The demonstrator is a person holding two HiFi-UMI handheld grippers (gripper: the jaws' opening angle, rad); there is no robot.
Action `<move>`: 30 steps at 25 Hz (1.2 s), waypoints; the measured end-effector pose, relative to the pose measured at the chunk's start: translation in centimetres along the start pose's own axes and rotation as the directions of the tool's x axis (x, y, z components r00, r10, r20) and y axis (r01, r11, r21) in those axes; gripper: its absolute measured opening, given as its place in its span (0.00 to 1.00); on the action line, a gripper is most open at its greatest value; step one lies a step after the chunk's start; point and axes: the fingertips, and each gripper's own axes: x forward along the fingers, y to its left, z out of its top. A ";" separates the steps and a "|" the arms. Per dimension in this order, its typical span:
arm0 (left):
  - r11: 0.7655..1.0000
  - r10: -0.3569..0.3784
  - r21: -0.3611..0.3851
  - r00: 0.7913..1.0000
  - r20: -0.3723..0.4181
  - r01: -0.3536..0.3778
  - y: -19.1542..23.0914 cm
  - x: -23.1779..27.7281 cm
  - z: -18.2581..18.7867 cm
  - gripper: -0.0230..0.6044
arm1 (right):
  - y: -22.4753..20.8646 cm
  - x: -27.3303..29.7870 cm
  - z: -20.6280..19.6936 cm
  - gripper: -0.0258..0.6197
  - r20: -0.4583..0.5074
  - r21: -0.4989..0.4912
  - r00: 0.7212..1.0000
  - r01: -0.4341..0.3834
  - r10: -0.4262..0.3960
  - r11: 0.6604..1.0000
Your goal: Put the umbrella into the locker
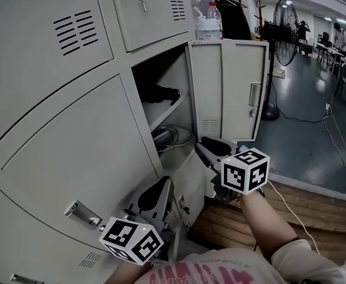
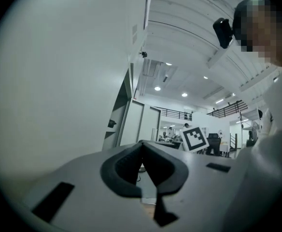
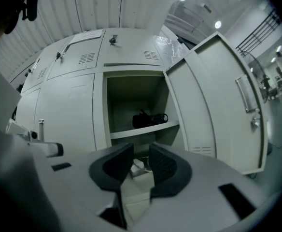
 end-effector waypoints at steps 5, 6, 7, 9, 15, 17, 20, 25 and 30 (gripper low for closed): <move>0.999 -0.041 0.019 0.999 -0.006 0.041 -1.5 -0.8 -0.8 0.04 | 2.2 -4.5 -0.9 0.11 0.009 0.083 0.999 0.032 -0.033 0.996; 0.999 -0.041 0.017 0.999 0.003 0.041 -1.7 -0.9 -0.9 0.04 | 2.6 -5.4 -0.9 0.11 0.018 0.087 0.999 0.041 -0.043 0.995; 0.999 -0.037 0.013 0.999 0.017 0.037 -1.7 -1.0 -0.8 0.04 | 2.9 -6.3 -0.8 0.10 0.029 0.081 0.998 0.050 -0.052 0.995; 1.000 -0.022 0.008 0.999 0.046 0.022 -1.7 -1.3 -0.7 0.04 | 3.4 -7.7 -0.3 0.09 0.057 0.049 0.996 0.065 -0.067 0.997; 1.000 -0.022 -0.018 0.997 0.071 0.023 -2.6 -0.7 -0.5 0.04 | 4.1 -11.1 2.0 0.04 0.188 -0.011 0.979 0.090 -0.086 0.996; 1.000 -0.010 -0.011 0.997 0.080 0.011 -3.1 -0.5 -0.5 0.04 | 4.0 -11.9 2.5 0.04 0.213 -0.005 0.973 0.087 -0.084 0.996; 1.000 0.029 0.007 0.994 0.102 -0.030 -3.5 -0.3 -0.3 0.04 | 2.8 -12.8 2.7 0.04 0.219 -0.044 0.968 0.136 -0.123 0.990; 0.996 0.085 -0.024 0.989 0.123 -0.083 -4.9 0.8 -0.4 0.04 | -0.2 -14.5 2.6 0.04 0.182 -0.073 0.971 0.172 -0.156 0.982; 0.994 0.110 -0.018 0.983 0.144 -0.108 -7.8 2.2 -0.8 0.04 | -2.1 -16.3 2.3 0.04 0.132 -0.079 0.983 0.142 -0.131 0.987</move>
